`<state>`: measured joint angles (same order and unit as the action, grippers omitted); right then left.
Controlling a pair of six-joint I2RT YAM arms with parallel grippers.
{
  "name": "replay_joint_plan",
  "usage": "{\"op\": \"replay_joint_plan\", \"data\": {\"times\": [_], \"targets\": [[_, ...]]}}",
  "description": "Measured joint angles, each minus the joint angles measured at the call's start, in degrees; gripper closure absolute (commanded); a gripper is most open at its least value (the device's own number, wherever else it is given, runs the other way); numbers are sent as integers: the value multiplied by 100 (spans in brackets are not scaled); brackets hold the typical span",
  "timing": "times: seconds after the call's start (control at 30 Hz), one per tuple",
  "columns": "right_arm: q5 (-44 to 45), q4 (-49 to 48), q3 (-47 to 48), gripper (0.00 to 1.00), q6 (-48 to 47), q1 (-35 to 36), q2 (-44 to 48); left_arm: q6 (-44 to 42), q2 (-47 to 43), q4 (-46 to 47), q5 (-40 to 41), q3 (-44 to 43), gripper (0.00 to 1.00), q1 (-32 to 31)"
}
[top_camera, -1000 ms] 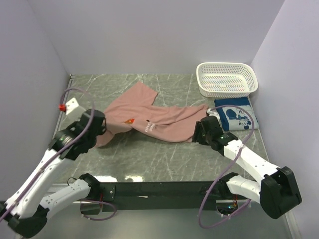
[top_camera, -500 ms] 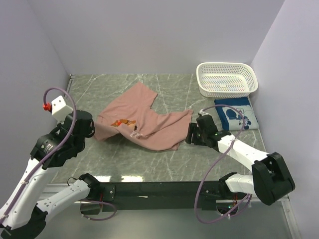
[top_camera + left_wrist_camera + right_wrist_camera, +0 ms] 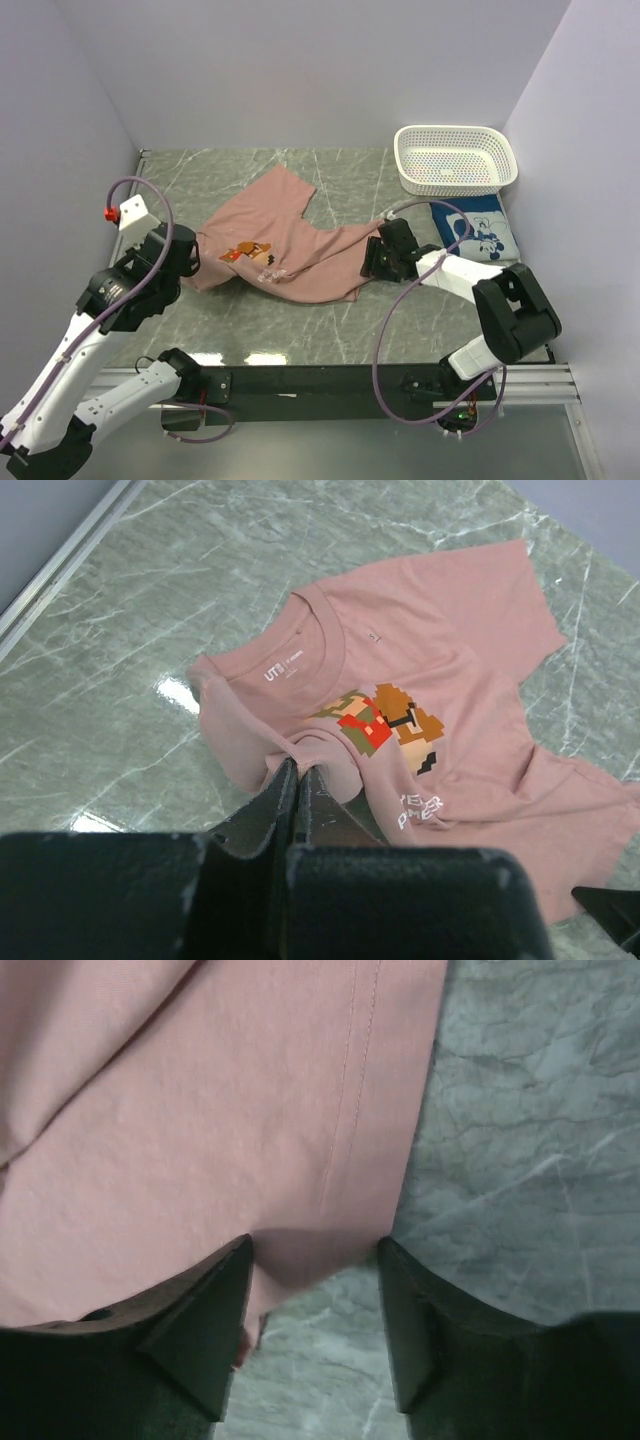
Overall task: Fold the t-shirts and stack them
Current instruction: Flatten the tshirt out
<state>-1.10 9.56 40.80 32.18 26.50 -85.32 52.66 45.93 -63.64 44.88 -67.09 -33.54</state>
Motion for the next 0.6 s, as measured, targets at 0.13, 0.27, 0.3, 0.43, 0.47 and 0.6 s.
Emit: {"op": "replay_joint_plan", "data": {"times": [0.13,0.27,0.3,0.43,0.47,0.6], "targets": [[2,-83,114,78,37,0,-203,-50,4,81,0,236,99,15],[72,186,328,100,87,-2,-293,-131,44,223,-2,481,99,85],[129,354,459,100,94,-15,-271,-188,57,293,-4,544,99,129],[227,1121,1464,100,22,-223,-216,-476,146,625,-68,787,99,442],[247,1266,1864,100,-24,-332,-223,-544,162,697,-101,839,99,531],[411,1716,3814,84,-142,-741,-636,-964,280,1128,-483,1110,99,1246]]}}
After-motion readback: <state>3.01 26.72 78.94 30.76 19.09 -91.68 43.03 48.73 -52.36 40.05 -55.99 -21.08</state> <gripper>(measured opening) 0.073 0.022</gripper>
